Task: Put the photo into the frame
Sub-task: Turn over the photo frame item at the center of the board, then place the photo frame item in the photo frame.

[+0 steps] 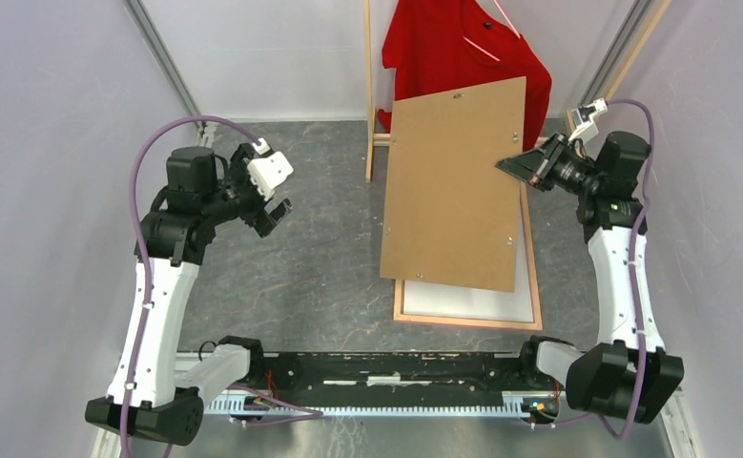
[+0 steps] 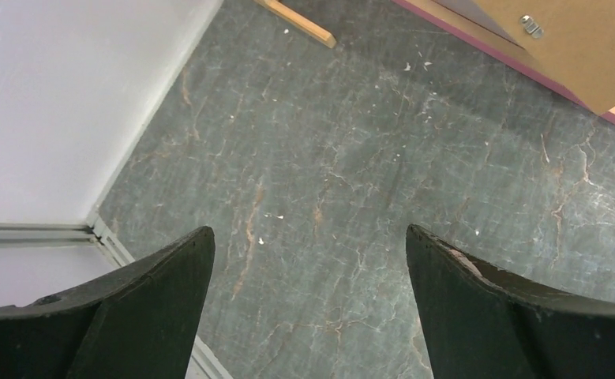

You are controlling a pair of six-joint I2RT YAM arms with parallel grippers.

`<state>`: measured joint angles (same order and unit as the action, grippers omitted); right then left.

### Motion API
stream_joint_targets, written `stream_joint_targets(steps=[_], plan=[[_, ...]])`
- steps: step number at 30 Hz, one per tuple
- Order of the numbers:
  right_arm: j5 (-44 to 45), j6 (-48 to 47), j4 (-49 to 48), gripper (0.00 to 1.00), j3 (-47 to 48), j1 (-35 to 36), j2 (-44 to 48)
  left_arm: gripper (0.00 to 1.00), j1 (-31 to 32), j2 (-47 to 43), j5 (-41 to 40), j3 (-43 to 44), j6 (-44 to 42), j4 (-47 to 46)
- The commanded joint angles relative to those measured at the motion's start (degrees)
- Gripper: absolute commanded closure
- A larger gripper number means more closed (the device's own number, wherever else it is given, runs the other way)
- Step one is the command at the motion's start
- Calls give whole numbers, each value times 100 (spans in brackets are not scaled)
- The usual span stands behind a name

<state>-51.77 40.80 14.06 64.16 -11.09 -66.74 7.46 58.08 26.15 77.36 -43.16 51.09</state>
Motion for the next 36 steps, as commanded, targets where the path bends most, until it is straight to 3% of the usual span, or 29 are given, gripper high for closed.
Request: stream_joint_targets(steps=[1,6,19,36], plan=[[-345,-505,264,100,-381,-351,409,5,1,49,252,-178,-93,12],[-55,-1135,800,100,-536,-538,470,13,2,311,336,-292,-193,151],[21,-1555,1322,100,-325,-722,317,8,1,230,508,-871,-310,-157],[-437,-899,811,100,-439,-1101,482,7,10,274,457,-940,-358,33]])
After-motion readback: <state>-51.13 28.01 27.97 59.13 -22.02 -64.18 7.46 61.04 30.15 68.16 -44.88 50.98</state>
